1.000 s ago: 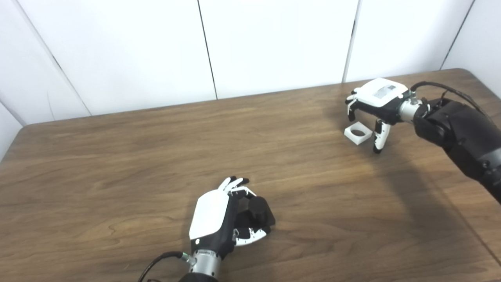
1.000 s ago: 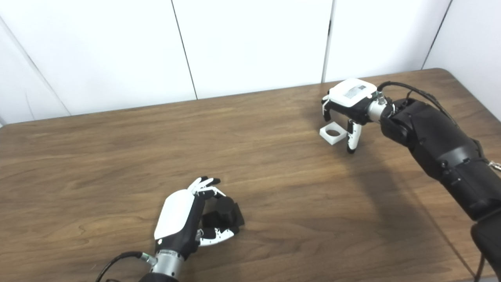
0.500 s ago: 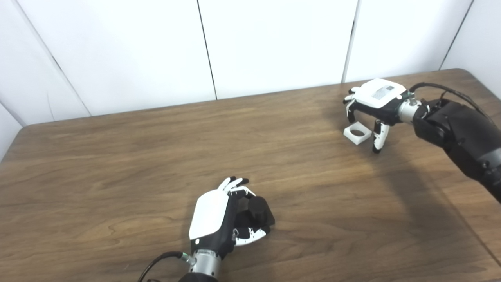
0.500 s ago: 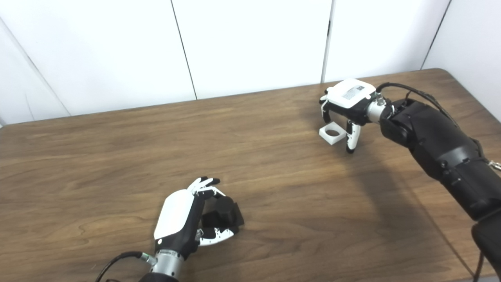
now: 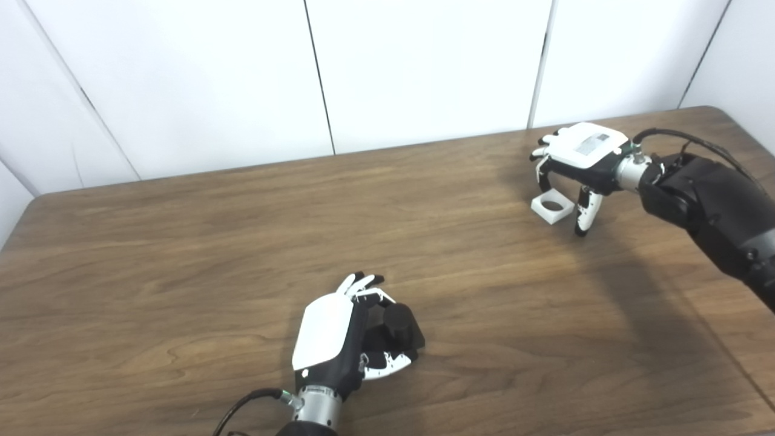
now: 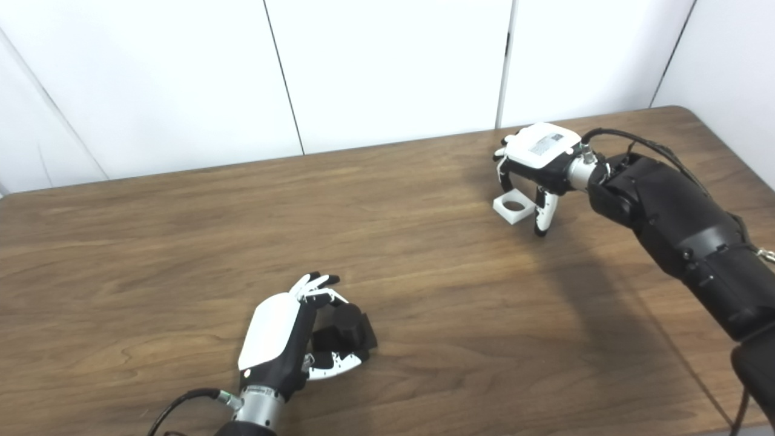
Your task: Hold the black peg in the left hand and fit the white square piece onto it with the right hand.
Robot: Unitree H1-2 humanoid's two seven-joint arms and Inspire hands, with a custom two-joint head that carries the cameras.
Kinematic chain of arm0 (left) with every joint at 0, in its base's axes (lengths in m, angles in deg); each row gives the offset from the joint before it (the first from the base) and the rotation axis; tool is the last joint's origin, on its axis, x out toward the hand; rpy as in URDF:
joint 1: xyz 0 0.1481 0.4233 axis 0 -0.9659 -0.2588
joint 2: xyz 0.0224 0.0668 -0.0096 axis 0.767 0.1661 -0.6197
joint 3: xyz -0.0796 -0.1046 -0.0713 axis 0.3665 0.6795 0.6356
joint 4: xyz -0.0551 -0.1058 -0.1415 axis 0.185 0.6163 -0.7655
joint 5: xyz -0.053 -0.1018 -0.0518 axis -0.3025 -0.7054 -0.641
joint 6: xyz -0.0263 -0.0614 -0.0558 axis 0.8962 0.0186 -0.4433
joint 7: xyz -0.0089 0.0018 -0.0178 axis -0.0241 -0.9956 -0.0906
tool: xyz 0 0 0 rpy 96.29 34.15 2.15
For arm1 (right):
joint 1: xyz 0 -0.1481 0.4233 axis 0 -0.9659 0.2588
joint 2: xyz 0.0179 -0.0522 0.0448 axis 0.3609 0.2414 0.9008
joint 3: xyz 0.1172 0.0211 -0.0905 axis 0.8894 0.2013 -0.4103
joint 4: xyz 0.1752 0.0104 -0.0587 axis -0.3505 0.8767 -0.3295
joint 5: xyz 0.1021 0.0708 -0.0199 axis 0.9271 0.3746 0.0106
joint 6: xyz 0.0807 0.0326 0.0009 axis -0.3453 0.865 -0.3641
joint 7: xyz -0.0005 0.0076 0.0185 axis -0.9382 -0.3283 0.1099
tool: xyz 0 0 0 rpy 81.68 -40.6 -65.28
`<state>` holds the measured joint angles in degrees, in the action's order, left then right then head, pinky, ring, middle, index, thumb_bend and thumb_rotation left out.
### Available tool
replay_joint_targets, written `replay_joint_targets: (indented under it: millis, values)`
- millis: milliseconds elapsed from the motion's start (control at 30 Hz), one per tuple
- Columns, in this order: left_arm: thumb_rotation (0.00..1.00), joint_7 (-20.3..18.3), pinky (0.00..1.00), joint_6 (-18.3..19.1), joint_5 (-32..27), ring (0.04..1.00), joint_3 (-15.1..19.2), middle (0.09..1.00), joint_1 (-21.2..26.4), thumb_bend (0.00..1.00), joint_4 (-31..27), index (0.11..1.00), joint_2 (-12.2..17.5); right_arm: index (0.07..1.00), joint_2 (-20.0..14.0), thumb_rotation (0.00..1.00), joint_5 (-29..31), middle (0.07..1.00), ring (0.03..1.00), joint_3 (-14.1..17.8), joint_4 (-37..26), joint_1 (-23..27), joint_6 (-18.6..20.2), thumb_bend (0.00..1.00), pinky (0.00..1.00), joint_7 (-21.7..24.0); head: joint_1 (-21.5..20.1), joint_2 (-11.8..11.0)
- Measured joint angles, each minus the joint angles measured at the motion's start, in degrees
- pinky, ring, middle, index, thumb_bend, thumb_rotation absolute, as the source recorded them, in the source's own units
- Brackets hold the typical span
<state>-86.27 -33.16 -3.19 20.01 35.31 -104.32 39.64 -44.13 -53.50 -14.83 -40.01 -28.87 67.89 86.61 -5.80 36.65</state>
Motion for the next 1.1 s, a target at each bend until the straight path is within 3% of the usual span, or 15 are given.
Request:
replay_joint_targets:
  millis: [233,1100]
  values:
    - [0.06,0.5,0.79,0.0,0.1,0.942,0.1,0.871,0.0,0.52,0.4,0.488,-0.2,0.495,-0.5,0.15,0.1,0.902,0.965,-0.8,-0.2,0.4,-1.8,0.51,0.98,0.7,0.1,0.0]
    - [0.06,1.0,0.79,0.0,-0.1,0.95,0.5,0.87,0.2,0.52,0.8,0.487,-0.7,0.495,-0.6,0.15,-0.1,0.908,0.979,-1.4,0.1,0.8,-1.7,0.51,0.99,0.9,0.0,0.1]
